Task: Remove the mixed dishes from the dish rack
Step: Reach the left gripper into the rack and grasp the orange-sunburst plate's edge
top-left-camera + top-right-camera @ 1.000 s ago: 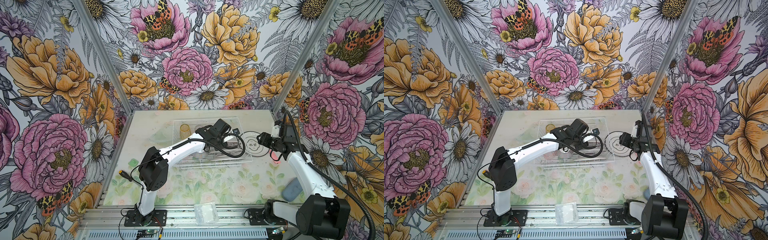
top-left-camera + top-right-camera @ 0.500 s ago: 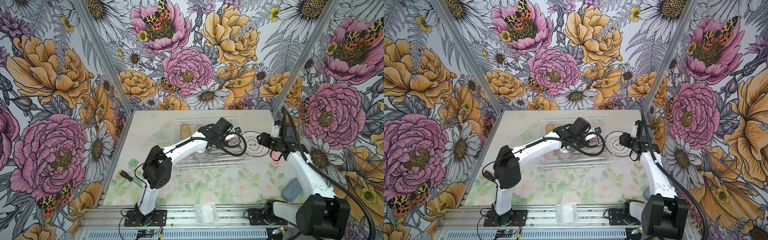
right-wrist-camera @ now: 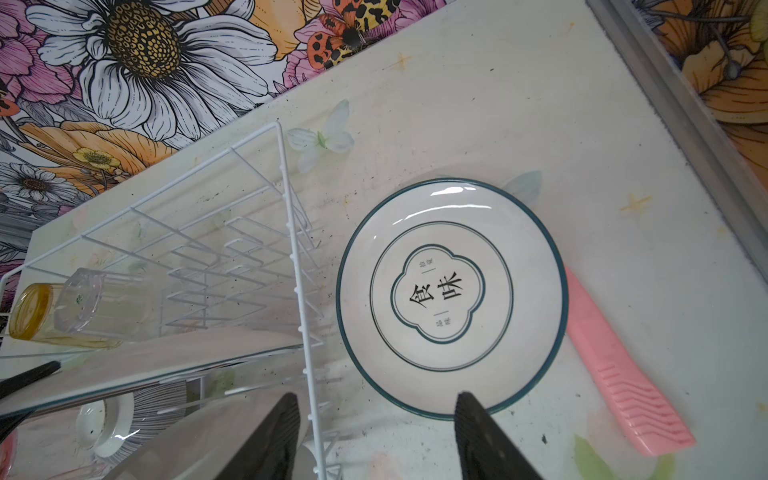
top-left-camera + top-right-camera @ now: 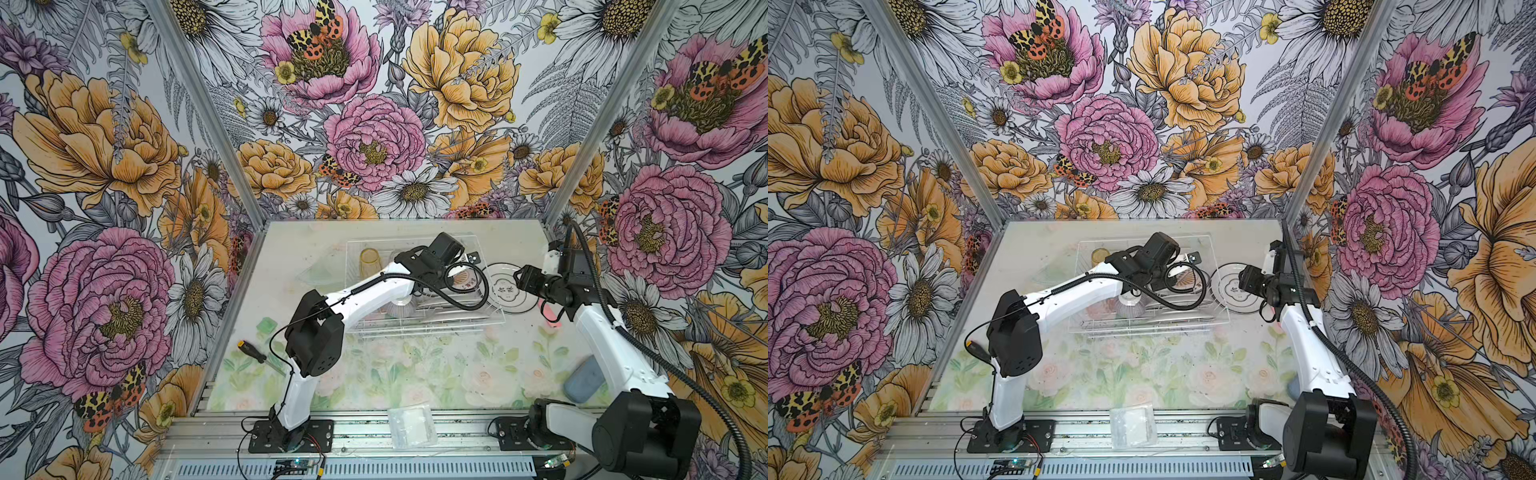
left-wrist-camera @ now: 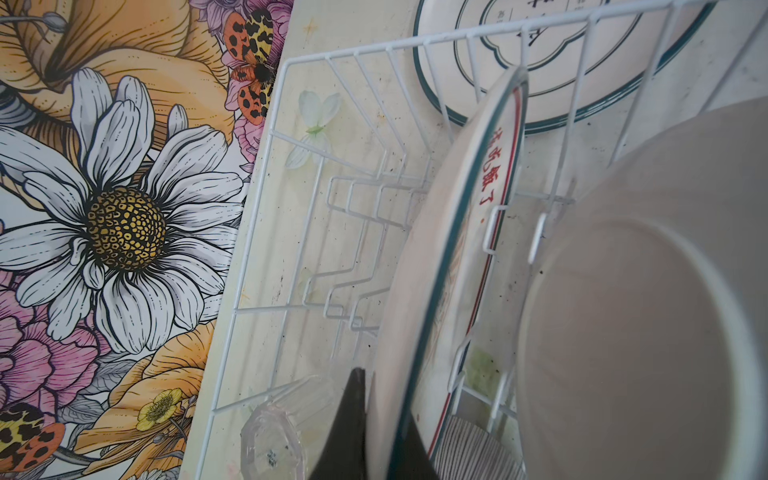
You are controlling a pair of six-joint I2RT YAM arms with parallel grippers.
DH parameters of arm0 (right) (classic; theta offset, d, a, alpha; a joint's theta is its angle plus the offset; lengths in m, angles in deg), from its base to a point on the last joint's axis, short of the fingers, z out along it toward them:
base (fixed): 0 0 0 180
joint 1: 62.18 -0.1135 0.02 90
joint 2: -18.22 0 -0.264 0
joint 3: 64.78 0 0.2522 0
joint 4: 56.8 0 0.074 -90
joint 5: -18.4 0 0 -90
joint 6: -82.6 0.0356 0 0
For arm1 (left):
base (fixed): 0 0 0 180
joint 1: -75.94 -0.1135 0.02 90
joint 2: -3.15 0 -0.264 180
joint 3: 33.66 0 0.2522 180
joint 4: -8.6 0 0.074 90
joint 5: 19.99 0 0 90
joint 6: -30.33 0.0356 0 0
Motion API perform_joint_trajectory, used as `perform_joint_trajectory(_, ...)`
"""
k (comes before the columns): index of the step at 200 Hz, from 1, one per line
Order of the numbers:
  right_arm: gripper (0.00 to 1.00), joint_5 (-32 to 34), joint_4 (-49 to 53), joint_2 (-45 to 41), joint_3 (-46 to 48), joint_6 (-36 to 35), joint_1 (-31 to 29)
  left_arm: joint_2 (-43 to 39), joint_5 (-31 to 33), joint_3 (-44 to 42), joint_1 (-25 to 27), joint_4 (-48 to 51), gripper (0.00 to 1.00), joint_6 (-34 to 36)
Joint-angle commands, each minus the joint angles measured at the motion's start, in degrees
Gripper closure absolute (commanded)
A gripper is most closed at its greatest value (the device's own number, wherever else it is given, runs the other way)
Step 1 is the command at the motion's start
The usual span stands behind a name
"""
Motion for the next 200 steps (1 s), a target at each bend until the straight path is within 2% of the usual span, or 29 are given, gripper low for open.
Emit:
perform_joint_trajectory(1,0.38,0.3,-0.4,-1.5,0.3,-0.6,-0.2,-0.3,1.0,-1.0,0.2,-3.5,1.00,-3.0)
perform_joint_trajectory(143,0.38,-1.8,-0.7,-3.3,-0.2,0.6,-0.3,-10.7,1.0,-3.0,-2.2,-6.1,1.00,-7.0)
perform_joint_trajectory(181,0.38,-3.3,-1.5,-3.3,0.0,1.3,-0.3,-16.6,-2.0,-2.8,-4.4,-5.4,1.00,-10.5)
perform_joint_trajectory(200,0.38,-5.7,-2.3,-3.9,0.2,1.5,-0.3,-18.5,-7.3,-2.9,-6.0,-5.2,1.00,-13.4)
